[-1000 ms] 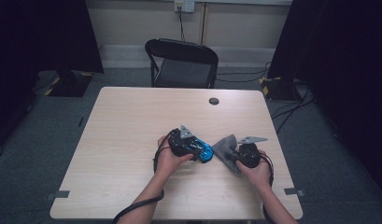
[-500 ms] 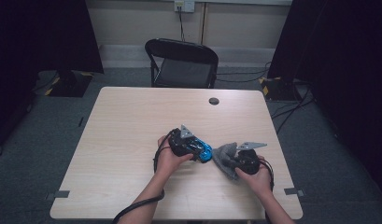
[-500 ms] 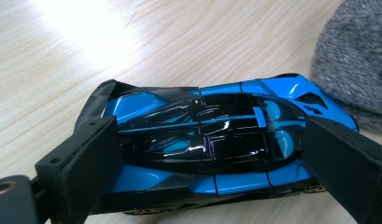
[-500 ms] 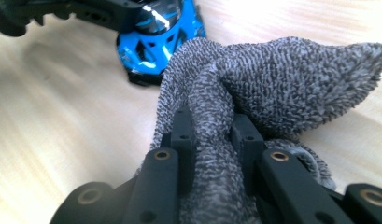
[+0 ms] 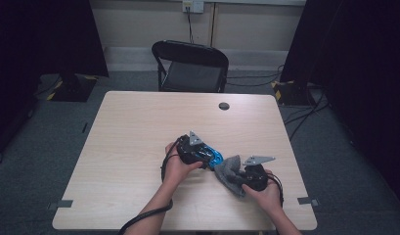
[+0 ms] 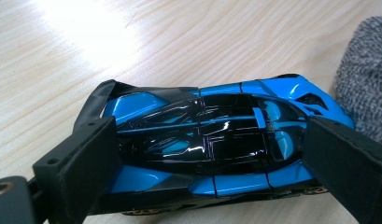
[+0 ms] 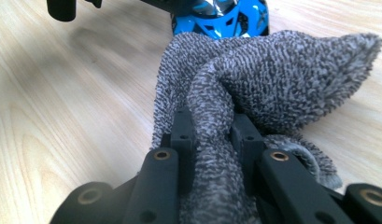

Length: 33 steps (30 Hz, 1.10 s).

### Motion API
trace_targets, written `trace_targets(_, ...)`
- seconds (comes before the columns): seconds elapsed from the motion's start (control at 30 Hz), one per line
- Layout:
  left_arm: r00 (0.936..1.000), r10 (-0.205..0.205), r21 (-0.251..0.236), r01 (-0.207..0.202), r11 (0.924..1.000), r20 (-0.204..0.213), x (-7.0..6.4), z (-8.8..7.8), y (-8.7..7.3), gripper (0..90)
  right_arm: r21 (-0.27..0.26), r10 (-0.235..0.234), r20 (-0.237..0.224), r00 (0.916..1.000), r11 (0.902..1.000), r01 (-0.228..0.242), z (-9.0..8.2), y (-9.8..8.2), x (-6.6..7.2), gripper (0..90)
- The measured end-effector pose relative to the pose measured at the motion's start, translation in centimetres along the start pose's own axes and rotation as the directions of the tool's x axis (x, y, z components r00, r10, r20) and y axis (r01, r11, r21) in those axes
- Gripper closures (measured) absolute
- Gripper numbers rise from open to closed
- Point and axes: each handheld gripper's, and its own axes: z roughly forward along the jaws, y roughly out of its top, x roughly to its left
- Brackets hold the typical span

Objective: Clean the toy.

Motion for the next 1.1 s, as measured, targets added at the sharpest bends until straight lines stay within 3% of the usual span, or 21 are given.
trace_targets(0.4,1.0000,-0.001,0.001,0.001,1.0000,0.000,0.0,0.0,0.0,4.0,0.016,-0.033,-0.027,0.9991,0.9993,0.034,0.4,0.2,1.0,75.2)
trace_targets(0.63,1.0000,-0.001,-0.011,0.001,0.9999,0.003,0.0,0.0,-0.2,4.0,0.012,-0.030,-0.062,0.9976,0.9994,0.031,0.1,0.1,1.1,75.0)
trace_targets(1.1,1.0000,0.000,-0.011,0.000,0.9999,0.005,0.0,0.0,-0.2,4.1,0.000,-0.036,-0.073,0.9967,0.9994,0.036,-0.8,-0.1,0.7,75.0)
